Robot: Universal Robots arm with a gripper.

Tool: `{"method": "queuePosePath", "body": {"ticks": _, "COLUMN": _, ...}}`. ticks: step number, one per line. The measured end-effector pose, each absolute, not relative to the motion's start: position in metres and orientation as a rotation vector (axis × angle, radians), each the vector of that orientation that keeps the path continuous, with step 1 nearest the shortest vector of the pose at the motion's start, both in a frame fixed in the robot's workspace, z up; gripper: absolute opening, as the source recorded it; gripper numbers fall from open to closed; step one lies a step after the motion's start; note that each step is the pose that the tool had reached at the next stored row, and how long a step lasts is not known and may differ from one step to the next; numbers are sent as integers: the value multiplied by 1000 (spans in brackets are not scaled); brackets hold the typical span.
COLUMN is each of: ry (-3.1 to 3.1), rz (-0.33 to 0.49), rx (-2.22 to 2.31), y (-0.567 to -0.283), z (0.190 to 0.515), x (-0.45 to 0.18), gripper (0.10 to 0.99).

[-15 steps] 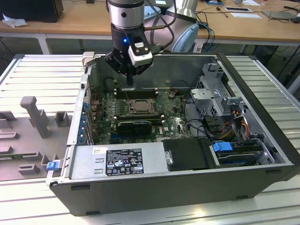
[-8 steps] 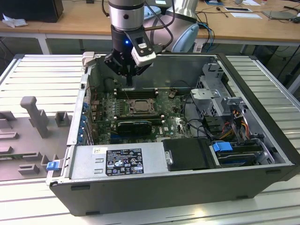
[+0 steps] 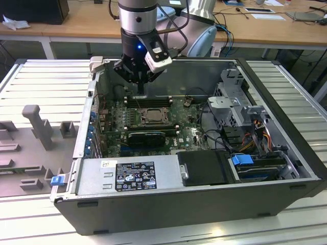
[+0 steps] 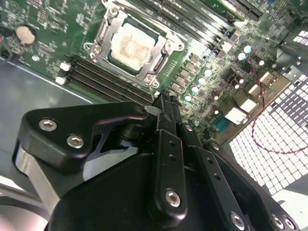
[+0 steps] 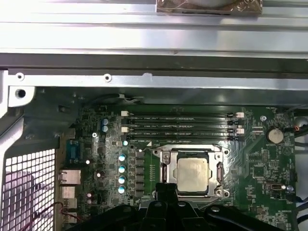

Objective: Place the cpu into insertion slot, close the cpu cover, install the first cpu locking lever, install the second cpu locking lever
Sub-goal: 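Install the first cpu locking lever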

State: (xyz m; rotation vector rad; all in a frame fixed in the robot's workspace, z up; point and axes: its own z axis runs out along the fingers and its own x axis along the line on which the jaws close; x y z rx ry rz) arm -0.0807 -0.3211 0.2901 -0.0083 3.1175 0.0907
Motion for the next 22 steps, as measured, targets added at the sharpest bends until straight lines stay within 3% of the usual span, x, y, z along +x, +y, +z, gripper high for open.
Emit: {"method": "queuePosePath", "body": {"ticks": 22, "ry": 3117, "rz": 102, "rx": -104, "y": -321, "z": 271, "x": -101, "gripper": 106}}
